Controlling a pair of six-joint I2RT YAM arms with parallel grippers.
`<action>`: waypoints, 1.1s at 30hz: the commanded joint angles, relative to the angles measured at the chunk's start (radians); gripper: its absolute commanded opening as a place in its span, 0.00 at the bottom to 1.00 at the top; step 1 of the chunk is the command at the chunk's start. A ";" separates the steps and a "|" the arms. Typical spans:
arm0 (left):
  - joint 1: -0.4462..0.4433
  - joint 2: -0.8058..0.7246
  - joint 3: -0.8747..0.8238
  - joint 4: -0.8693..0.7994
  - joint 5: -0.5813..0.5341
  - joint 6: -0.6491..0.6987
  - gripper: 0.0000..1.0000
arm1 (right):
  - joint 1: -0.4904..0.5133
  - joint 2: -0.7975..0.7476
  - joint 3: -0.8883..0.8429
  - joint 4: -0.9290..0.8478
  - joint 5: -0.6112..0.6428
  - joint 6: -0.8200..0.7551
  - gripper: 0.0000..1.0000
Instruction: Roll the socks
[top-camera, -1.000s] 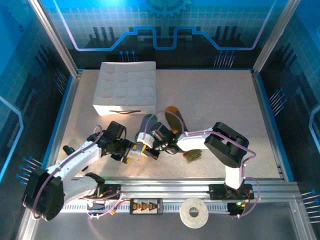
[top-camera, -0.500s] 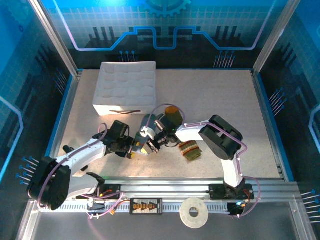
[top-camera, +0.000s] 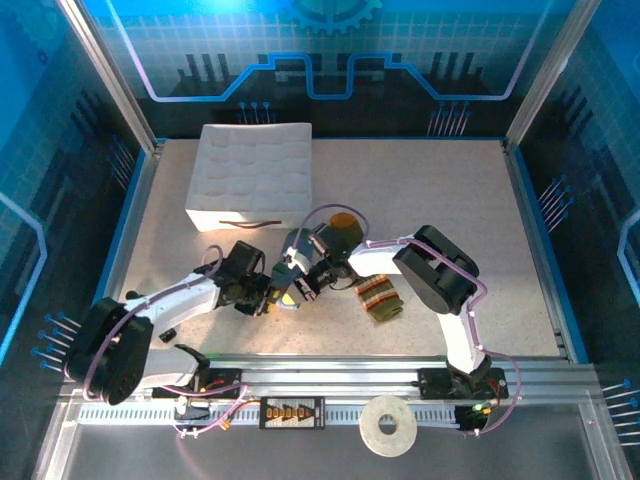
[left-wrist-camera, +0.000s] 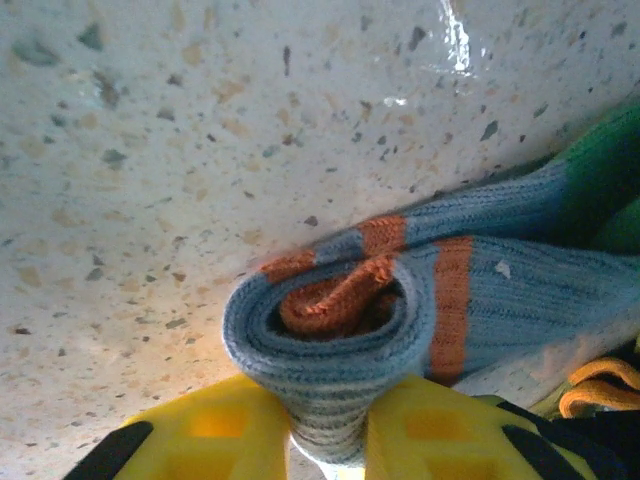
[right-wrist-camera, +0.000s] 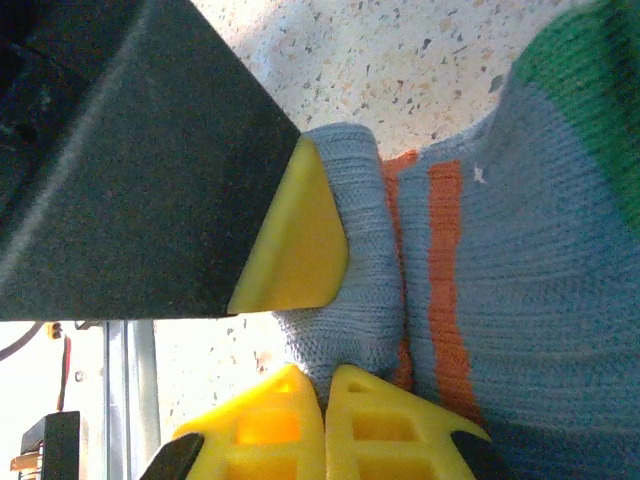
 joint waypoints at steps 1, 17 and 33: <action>-0.006 0.080 0.012 -0.154 -0.030 -0.001 0.19 | 0.007 0.025 -0.039 -0.148 0.140 -0.042 0.02; -0.006 0.247 0.177 -0.362 -0.009 0.082 0.14 | 0.296 -0.439 -0.432 0.356 0.827 -0.612 0.50; 0.002 0.307 0.252 -0.380 0.013 0.121 0.14 | 0.391 -0.191 -0.296 0.377 1.082 -0.784 0.33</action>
